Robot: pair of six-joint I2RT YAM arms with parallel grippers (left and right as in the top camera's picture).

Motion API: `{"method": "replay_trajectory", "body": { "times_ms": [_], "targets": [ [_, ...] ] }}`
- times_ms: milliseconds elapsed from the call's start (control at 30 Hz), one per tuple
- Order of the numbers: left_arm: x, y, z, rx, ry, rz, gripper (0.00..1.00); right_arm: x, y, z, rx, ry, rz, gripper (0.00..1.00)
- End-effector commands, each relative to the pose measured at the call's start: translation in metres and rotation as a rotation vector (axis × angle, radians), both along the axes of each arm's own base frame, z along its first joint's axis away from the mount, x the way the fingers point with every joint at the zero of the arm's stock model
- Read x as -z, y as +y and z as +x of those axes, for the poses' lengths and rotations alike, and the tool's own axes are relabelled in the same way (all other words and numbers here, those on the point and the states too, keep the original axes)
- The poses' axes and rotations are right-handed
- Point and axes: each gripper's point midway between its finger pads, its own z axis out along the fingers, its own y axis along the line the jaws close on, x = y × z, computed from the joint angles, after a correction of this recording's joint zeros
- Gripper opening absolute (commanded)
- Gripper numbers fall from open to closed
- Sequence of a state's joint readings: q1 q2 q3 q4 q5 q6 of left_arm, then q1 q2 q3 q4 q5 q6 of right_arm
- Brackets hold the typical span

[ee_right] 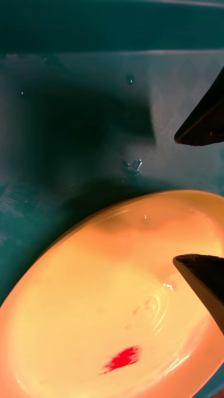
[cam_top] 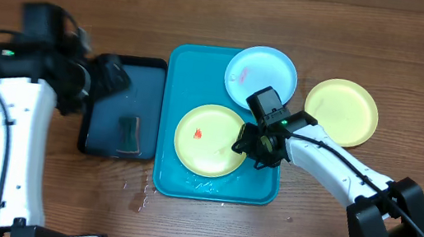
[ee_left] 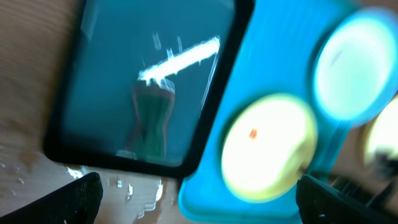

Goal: Clean dirty plates on tray and stack at the side
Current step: 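Reach the left gripper to the sponge on the black tray and grasp it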

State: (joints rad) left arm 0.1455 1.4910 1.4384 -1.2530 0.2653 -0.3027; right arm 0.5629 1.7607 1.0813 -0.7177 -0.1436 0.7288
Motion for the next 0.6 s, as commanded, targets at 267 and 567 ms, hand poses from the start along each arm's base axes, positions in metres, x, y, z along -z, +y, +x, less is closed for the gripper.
{"method": "replay_trajectory", "body": {
  "times_ms": [267, 567],
  "targets": [
    [0.072, -0.009, -0.034, 0.142, 0.164, 0.115, 0.99, -0.013, 0.003, 0.011, 0.001, -0.045, 0.013, 0.59],
    [0.083, 0.012, -0.035, 0.123, 0.2, 0.238, 0.64, -0.013, 0.003, 0.011, 0.001, -0.045, 0.012, 0.59]
  ]
}}
